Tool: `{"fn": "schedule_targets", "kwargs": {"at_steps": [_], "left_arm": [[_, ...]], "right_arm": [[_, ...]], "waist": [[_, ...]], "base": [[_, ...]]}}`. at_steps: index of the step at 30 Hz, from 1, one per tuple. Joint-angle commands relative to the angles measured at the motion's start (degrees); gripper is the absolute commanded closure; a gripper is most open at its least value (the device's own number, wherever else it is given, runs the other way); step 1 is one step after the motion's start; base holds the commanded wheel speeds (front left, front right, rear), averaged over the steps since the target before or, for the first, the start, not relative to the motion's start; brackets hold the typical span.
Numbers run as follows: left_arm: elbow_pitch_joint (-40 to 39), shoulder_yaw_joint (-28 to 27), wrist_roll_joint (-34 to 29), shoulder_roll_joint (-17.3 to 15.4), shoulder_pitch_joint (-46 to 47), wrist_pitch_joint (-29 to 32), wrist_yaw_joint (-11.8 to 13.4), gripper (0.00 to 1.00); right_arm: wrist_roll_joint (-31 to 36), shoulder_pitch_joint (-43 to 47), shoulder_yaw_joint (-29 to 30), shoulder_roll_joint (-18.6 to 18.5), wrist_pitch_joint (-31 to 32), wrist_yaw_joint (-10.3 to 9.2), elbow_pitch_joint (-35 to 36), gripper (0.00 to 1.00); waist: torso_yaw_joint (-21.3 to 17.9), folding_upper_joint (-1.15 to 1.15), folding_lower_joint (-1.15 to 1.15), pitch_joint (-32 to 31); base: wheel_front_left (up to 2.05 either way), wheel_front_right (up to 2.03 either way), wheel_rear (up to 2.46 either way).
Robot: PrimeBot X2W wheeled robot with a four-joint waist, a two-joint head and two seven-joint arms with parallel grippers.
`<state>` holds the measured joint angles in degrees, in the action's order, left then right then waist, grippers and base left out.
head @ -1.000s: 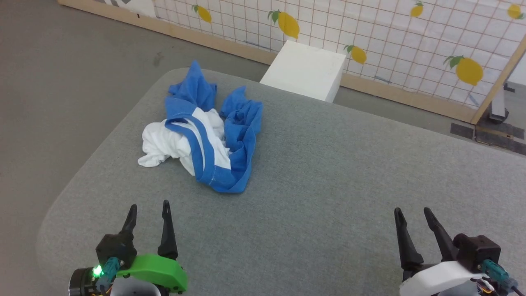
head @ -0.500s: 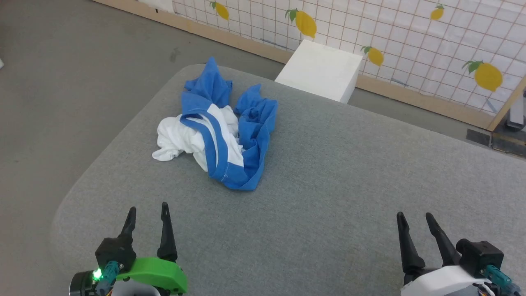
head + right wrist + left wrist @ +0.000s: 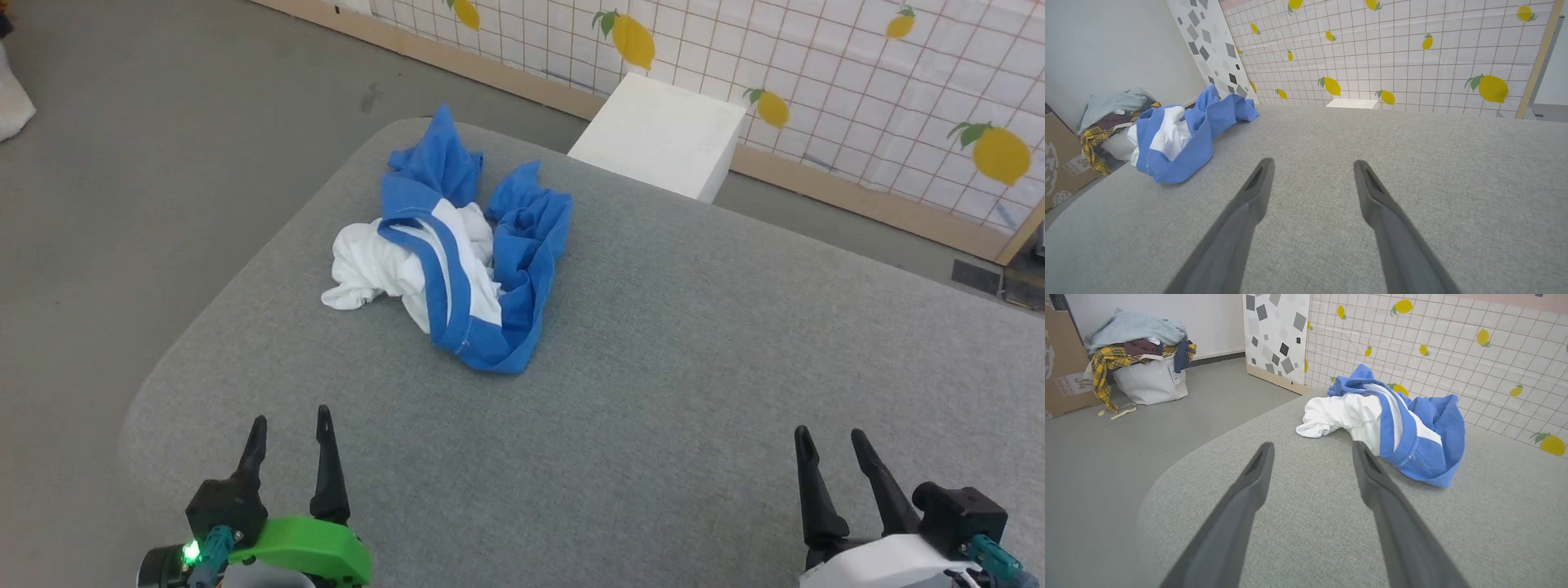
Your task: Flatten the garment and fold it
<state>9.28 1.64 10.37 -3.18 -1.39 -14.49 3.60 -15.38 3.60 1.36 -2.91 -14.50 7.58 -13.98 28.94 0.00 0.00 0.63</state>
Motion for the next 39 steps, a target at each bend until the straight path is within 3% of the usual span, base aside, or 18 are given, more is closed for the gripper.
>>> {"fn": "schedule_targets", "kwargs": {"at_steps": [1, 8, 15, 19, 23, 28, 30, 33, 35, 36, 39], "left_arm": [[0.3, -0.1, 0.9, 0.3, -0.9, -0.5, 0.3, 0.0], [0.7, -0.5, 0.9, 0.1, 1.5, -0.5, -0.8, 0.0], [6.4, -0.1, 3.9, -1.7, 16.5, 3.5, -5.5, 0.0], [14.0, 0.0, 7.6, -2.9, 29.3, 12.4, -8.0, 0.0], [24.8, -1.4, 12.3, -4.3, 39.9, 26.0, -8.5, 0.0], [35.3, -1.7, 15.1, -5.6, 47.7, 45.6, -5.0, 0.0], [37.5, -1.7, 15.7, -5.9, 48.8, 50.2, -3.7, 0.0], [39.0, -1.8, 15.3, -6.7, 48.8, 52.0, -1.7, 0.0], [39.5, -2.2, 15.0, -7.1, 48.2, 50.4, -0.5, 0.85], [39.4, -2.4, 14.9, -7.3, 47.8, 48.6, 0.0, 1.0], [38.8, -3.0, 15.0, -7.5, 47.7, 43.2, -0.5, 1.0]], "right_arm": [[-0.6, 0.7, 0.1, 0.0, -0.5, -0.09, -0.2, 0.0], [1.5, 0.2, -0.1, 0.0, -0.5, -0.09, 0.8, 0.0], [3.7, -1.5, -0.1, 0.0, 1.5, -0.09, 4.4, 0.0], [5.7, -3.4, 0.0, 0.0, 3.7, -0.09, 7.9, 0.0], [7.2, -5.2, -0.5, 0.0, 6.1, -0.09, 11.0, 0.0], [8.0, -5.7, 0.8, 0.0, 7.5, -0.09, 13.9, 0.0], [8.2, -5.7, 1.4, 0.0, 7.8, -0.09, 14.7, 0.0], [8.1, -5.5, 2.1, 0.0, 7.7, -0.09, 15.3, 0.0], [7.9, -5.4, 2.3, 0.0, 7.5, -0.09, 15.3, 0.0], [7.8, -5.4, 2.4, 0.0, 7.4, -0.09, 15.3, 0.0], [7.4, -5.5, 2.6, 0.0, 6.9, -0.09, 14.6, 0.0]], "waist": [[-0.2, 0.0, 0.0, 0.1], [-1.5, 0.0, 0.0, 0.8], [-3.1, 0.0, 0.0, 4.0], [-5.5, 0.0, 0.0, 7.8], [-9.5, 0.0, 0.0, 12.0], [-13.9, 0.0, 0.0, 16.3], [-15.3, 0.0, 0.0, 17.5], [-16.8, 0.0, 0.0, 18.4], [-17.5, 0.0, 0.0, 18.7], [-17.7, 0.0, 0.0, 18.7], [-17.8, 0.0, 0.0, 17.8]], "base": [[0.0, 0.0, 0.0], [0.0, 0.0, 0.0], [0.0, 0.0, 0.0], [0.0, 0.0, 0.0], [0.0, 0.0, 0.0], [0.0, 0.0, 0.0], [0.0, 0.0, 0.0], [0.0, 0.0, 0.0], [0.0, 0.0, 0.0], [0.0, 0.0, 0.0], [0.0, 0.0, 0.0]]}}
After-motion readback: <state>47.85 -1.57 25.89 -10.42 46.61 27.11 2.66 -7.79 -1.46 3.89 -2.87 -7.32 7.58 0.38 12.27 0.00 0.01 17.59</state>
